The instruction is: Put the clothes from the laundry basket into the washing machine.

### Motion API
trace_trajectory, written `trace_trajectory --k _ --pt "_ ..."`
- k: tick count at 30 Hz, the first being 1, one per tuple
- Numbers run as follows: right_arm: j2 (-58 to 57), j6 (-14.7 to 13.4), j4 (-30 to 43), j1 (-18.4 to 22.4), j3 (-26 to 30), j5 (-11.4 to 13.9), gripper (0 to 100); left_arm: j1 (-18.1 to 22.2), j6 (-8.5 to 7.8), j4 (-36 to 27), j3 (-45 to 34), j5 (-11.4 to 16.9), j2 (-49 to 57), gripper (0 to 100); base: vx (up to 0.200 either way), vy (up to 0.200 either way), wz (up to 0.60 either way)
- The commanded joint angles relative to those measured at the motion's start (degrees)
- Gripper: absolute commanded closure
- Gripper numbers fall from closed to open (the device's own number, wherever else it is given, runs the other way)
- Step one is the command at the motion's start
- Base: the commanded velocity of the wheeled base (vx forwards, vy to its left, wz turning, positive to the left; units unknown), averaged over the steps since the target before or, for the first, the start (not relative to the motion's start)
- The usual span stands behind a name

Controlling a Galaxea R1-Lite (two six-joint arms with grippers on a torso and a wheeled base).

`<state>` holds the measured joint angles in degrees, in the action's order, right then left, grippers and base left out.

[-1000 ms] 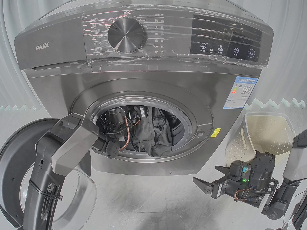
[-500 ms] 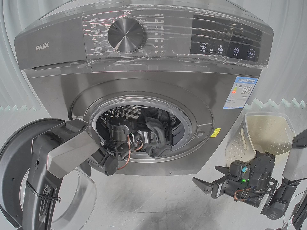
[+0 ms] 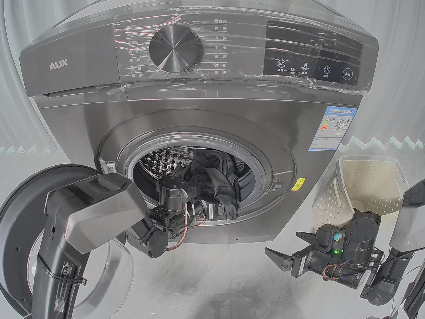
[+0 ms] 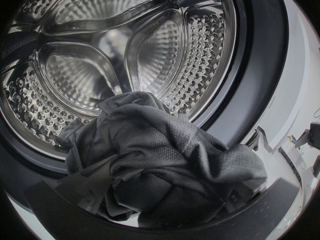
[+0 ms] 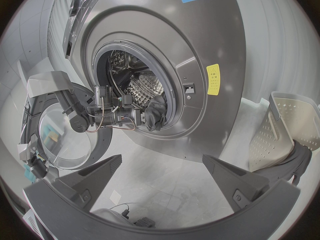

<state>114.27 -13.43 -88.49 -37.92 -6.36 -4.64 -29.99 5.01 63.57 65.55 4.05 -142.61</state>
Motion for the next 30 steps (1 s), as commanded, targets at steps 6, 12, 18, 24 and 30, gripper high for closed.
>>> trace_trajectory --k 6,12,18,24,30 --pt "0.9 -0.1 0.0 -0.4 -0.1 0.1 0 0.1 -0.44 0.1 4.5 -0.6 -4.3 100 0.000 0.000 0.00" --pt "0.8 -0.4 -0.1 -0.7 -0.2 0.1 0 2.0 -0.09 1.2 12.6 -5.5 -7.1 100 0.000 0.000 0.00" --pt "0.5 -0.4 -0.1 -0.8 -0.4 0.1 0 4.0 -0.18 1.5 22.5 -11.3 -8.7 100 0.000 0.000 0.00" --pt "0.6 -0.4 -0.1 -0.7 -0.4 0.1 0 5.4 -0.18 1.0 23.8 -12.7 -8.5 0 0.000 0.000 0.00" --pt "0.8 -0.4 -0.1 -0.7 -0.4 0.1 0 5.6 0.26 1.6 22.8 -12.6 -7.6 0 0.000 0.000 0.00"
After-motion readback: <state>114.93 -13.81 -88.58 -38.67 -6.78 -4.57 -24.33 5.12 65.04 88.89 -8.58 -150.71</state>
